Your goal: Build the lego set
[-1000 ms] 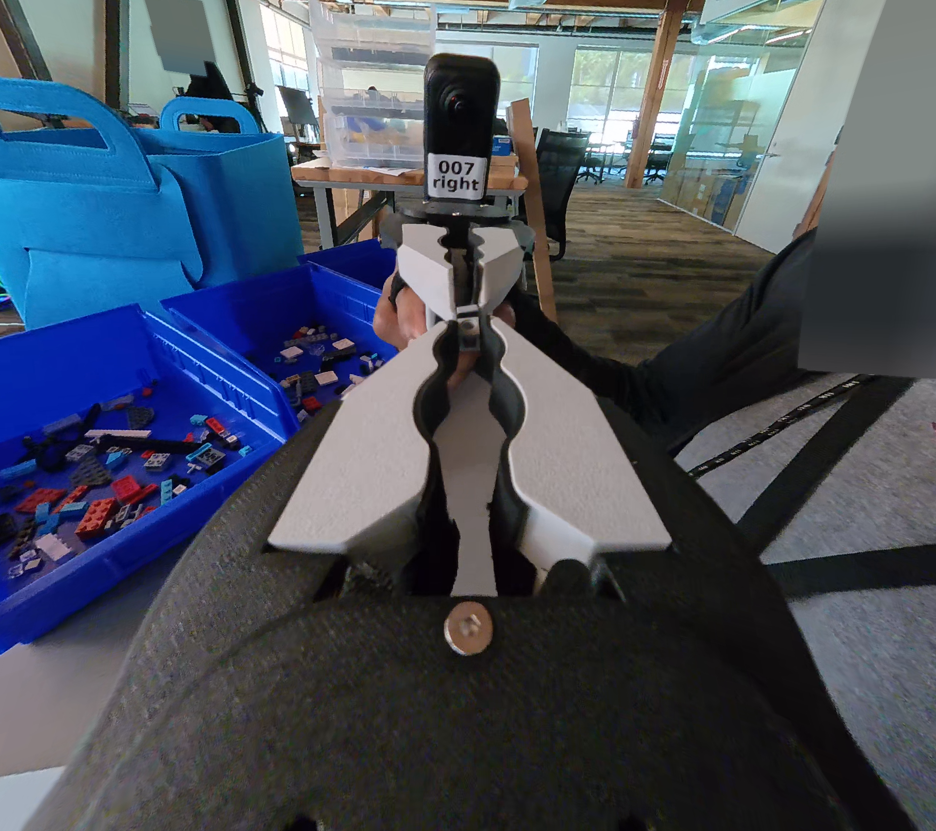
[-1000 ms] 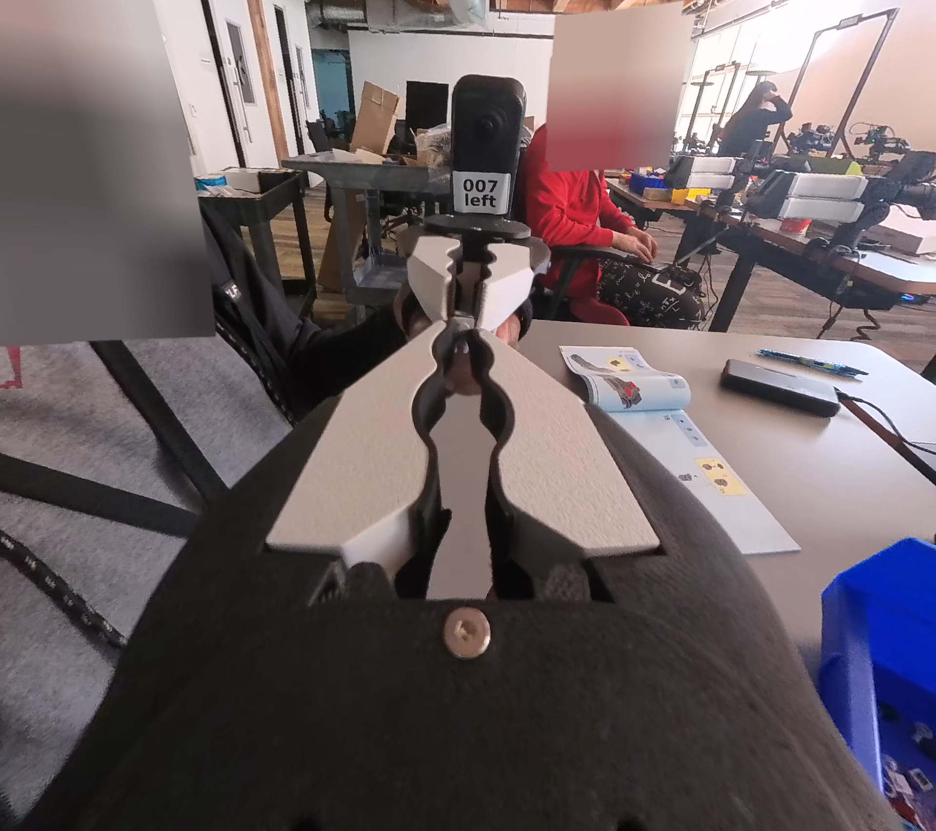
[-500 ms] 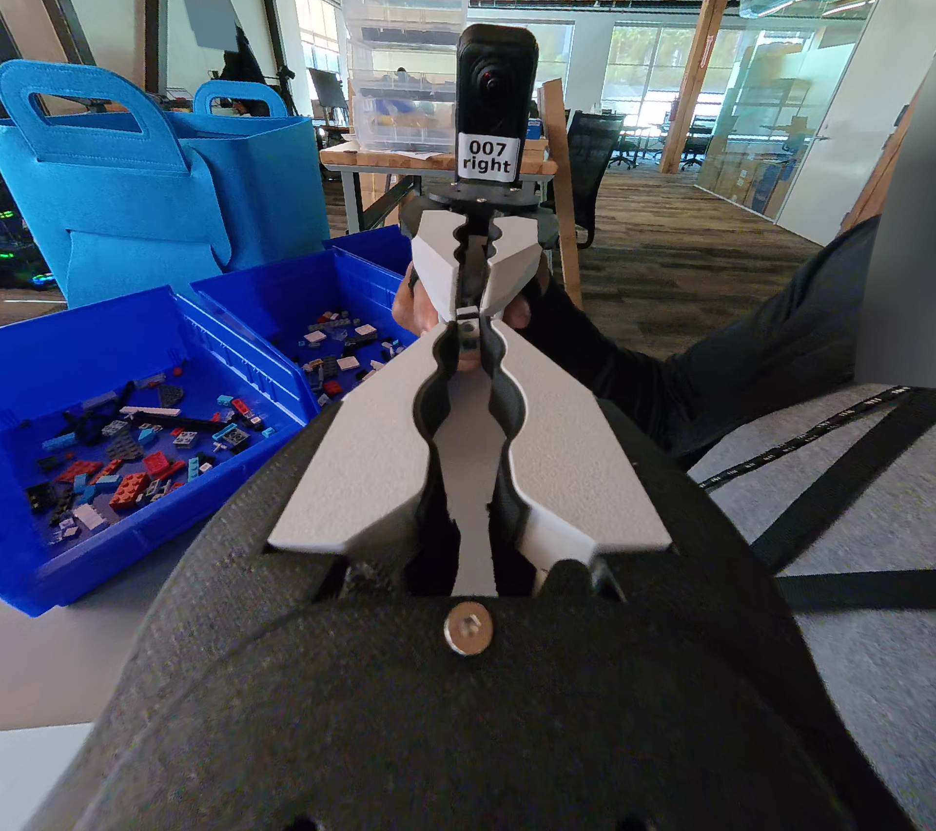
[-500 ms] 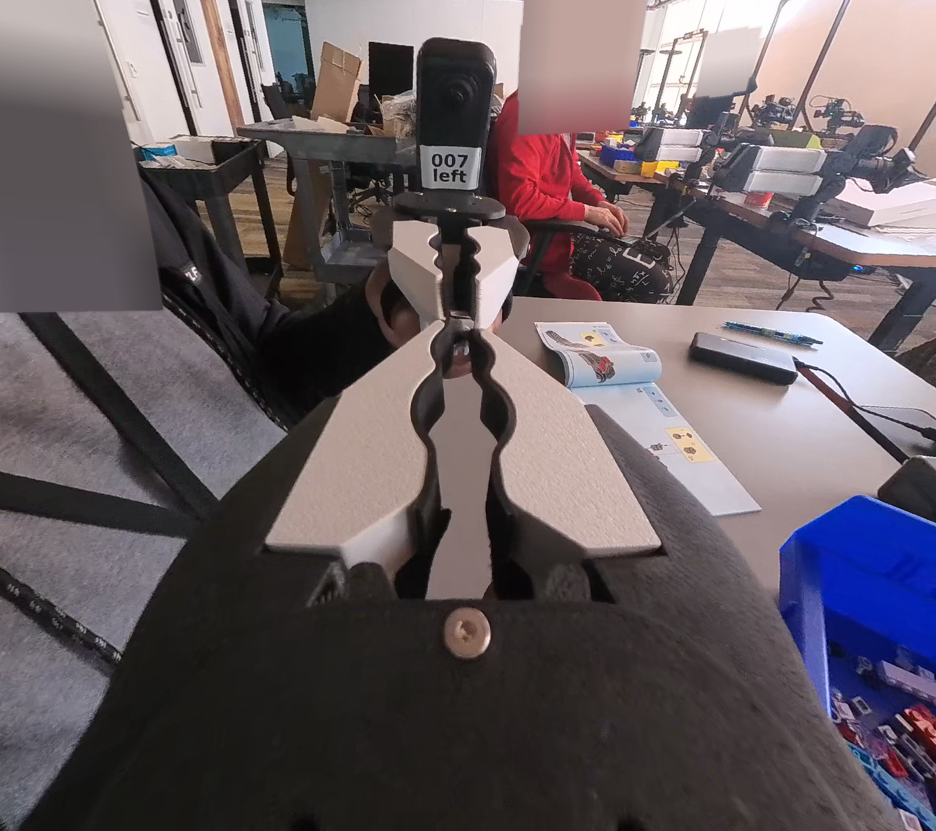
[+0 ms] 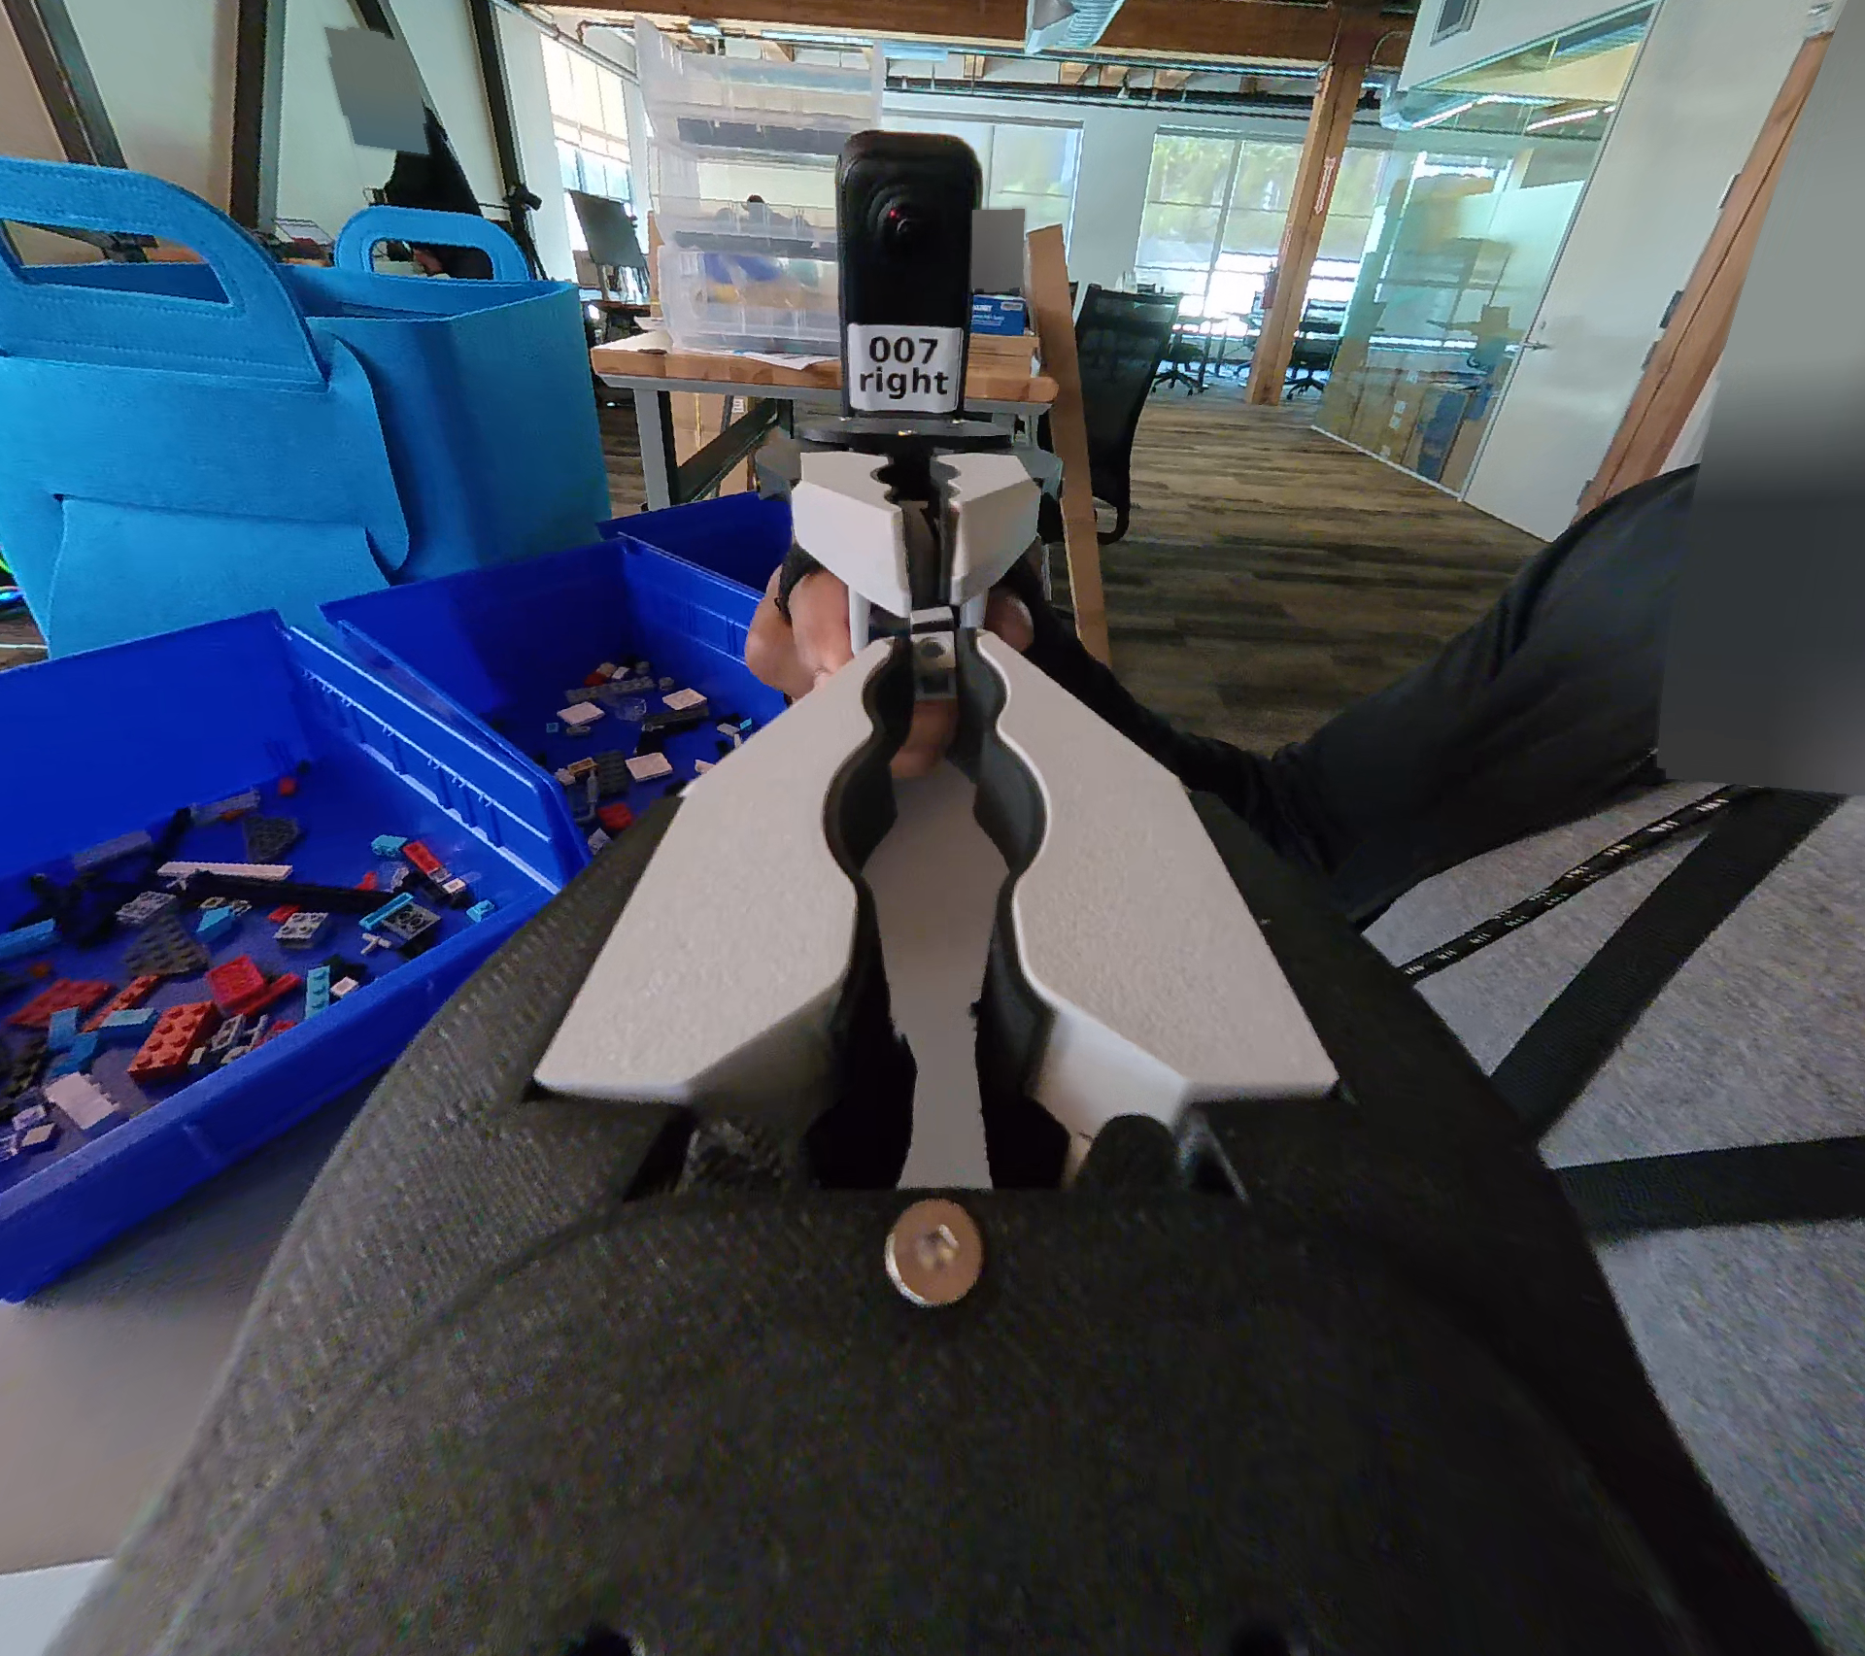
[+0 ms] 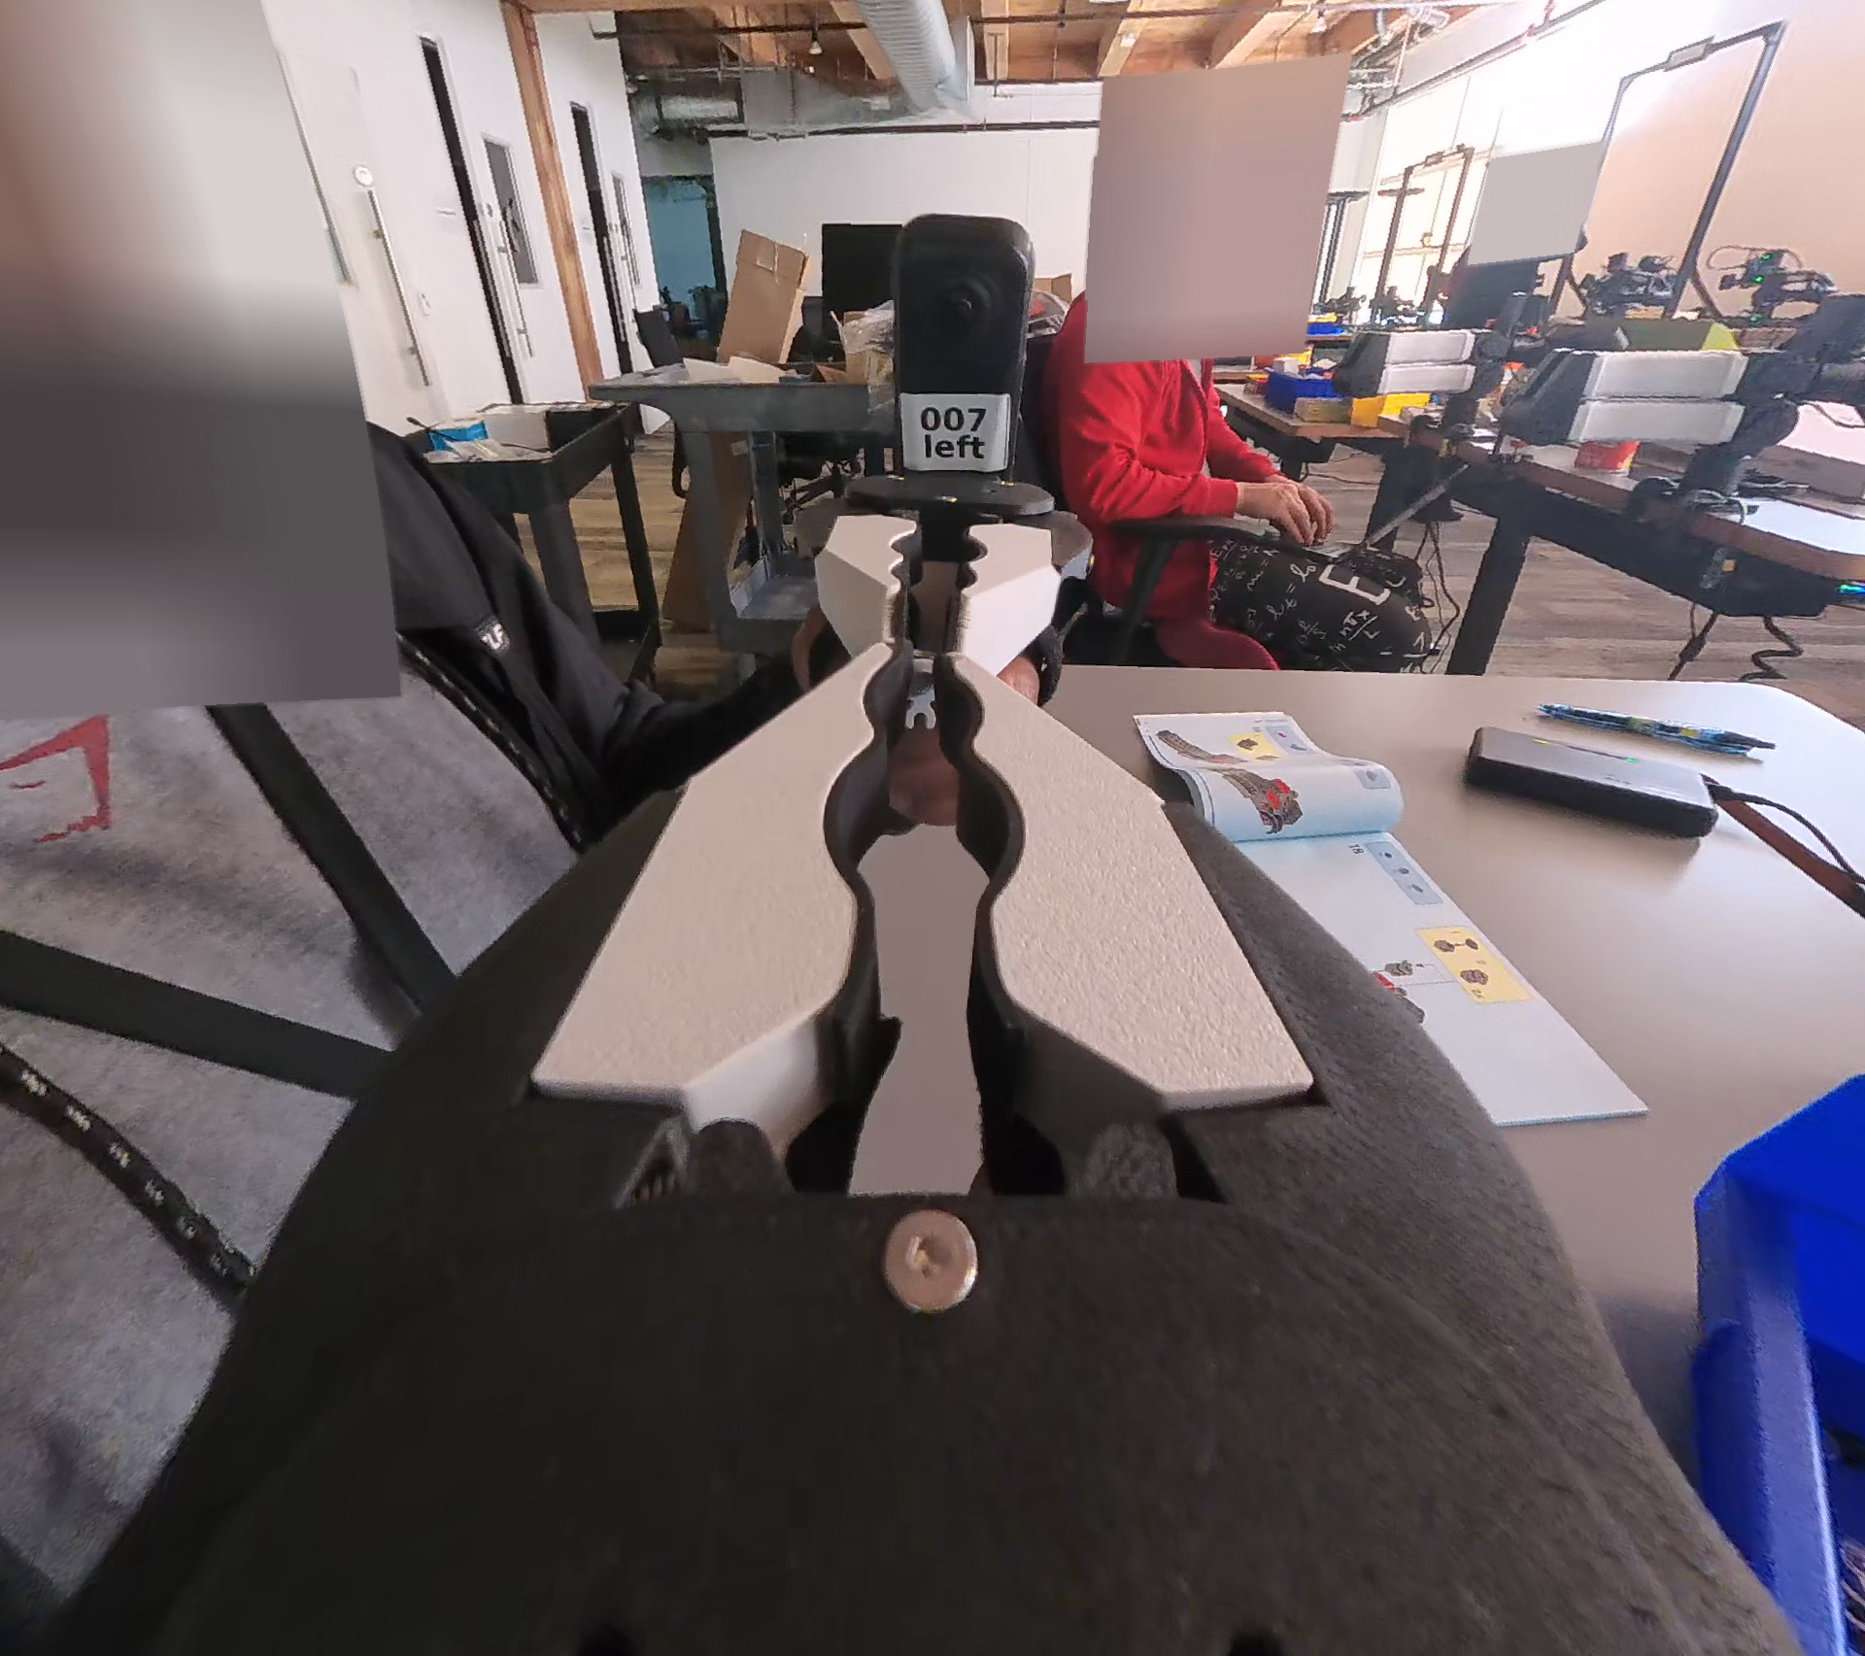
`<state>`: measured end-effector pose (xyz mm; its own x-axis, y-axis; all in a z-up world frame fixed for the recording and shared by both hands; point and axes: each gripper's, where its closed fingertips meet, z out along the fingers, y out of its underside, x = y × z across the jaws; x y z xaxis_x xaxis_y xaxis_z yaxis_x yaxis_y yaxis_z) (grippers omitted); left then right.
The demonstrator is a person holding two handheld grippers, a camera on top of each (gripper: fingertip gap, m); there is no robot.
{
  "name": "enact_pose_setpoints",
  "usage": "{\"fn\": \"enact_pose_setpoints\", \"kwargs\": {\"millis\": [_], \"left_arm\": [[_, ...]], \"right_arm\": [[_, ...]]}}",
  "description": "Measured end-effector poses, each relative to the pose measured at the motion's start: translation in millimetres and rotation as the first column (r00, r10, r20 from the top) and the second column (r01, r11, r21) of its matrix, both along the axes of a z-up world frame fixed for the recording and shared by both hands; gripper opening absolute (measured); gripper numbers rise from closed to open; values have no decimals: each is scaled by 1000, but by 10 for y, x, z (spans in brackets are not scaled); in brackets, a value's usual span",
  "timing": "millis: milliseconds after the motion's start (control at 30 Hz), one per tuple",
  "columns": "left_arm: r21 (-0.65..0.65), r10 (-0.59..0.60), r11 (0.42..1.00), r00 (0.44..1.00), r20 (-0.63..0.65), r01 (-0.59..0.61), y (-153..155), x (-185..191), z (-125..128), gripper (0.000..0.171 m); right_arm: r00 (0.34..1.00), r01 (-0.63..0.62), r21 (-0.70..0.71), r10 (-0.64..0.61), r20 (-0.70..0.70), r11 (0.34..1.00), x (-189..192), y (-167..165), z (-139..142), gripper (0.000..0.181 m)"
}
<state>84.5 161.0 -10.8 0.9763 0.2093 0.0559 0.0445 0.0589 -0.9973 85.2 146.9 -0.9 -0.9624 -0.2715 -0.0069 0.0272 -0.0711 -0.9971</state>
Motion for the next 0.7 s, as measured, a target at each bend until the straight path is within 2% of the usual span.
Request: {"fn": "enact_pose_setpoints", "kwargs": {"millis": [700], "left_arm": [[-31,-2,1000,1000,-23,1,15,55,-4,8]], "right_arm": [[997,23,45,-20,-75,999,76,14,-36,2]]}}
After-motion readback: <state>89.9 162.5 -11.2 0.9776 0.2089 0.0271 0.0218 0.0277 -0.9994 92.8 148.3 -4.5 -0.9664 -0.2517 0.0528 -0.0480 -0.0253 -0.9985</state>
